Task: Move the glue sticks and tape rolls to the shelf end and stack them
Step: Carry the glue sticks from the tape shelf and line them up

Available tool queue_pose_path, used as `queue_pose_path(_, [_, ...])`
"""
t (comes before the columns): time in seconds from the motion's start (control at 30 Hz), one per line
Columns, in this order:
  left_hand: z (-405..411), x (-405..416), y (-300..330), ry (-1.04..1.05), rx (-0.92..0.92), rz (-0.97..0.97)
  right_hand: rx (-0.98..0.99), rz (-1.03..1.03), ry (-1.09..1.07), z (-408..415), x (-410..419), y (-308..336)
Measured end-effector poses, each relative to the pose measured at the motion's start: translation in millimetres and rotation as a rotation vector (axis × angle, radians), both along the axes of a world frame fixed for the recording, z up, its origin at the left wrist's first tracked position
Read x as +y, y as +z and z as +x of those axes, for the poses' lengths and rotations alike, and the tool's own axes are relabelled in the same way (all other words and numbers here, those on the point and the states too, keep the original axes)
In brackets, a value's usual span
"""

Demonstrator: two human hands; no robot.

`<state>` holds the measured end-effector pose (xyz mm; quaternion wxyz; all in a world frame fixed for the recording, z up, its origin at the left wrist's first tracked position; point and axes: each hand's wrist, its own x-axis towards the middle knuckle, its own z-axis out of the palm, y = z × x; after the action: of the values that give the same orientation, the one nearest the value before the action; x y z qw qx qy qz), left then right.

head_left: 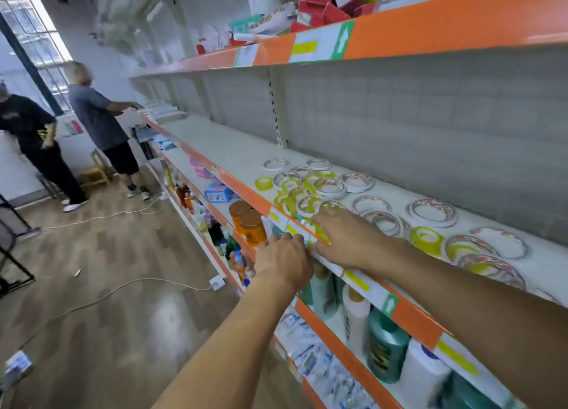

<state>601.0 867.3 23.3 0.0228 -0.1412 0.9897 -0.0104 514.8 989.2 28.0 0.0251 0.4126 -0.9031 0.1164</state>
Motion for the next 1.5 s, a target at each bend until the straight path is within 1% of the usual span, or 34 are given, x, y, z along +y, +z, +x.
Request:
queue_pose_path(0.1, [-33,-26,5,-0.016,0.053,0.029,0.070,-0.020,0.002,-35,-30,0])
queue_pose_path(0.2, [-64,-54,13,-0.048,0.132,0.029,0.066,0.004,-0.009,-64,-55,2])
queue_pose_path(0.33, [-106,-89,20,-0.096,0.187,0.047,0.072,0.051,0.050,-91,-79,-2])
queue_pose_path(0.47, [-148,-114,15,-0.177,0.191,0.079,0.083,0.134,-0.024,-115,-90,-5])
queue_pose_path(0.63, [-206,-141,3,-0.316,0.190,0.140,0.096,0.164,-0.175,-139,-93,-11])
queue_pose_path(0.73, [-235,-149,-3,-0.439,0.158,0.104,0.092,0.207,-0.230,-142,-99,-10])
queue_pose_path(0.83, [-257,-149,-5,-0.532,0.122,0.034,0.101,0.147,-0.218,-134,-103,-7])
queue_pose_path(0.9, [-269,-150,-6,-0.565,0.126,0.039,0.065,0.127,-0.224,-124,-107,-6])
queue_pose_path(1.0, [-284,-159,-12,-0.623,0.121,0.080,0.053,0.154,-0.258,-110,-115,-8])
queue_pose_path(1.1, [-293,-168,-15,-0.631,0.099,0.138,0.007,0.115,-0.301,-104,-118,-6])
queue_pose_path(1.17, [-298,-174,-17,-0.653,0.093,0.163,-0.016,0.131,-0.329,-101,-119,-8])
queue_pose_path(1.3, [-302,-180,-20,-0.704,0.079,0.138,0.017,0.313,-0.430,-97,-131,-9])
queue_pose_path(1.37, [-303,-181,-20,-0.703,0.092,0.113,0.038,0.345,-0.487,-96,-138,-9])
queue_pose_path(1.5, [-306,-180,-17,-0.706,0.092,0.081,0.062,0.287,-0.562,-96,-139,-9])
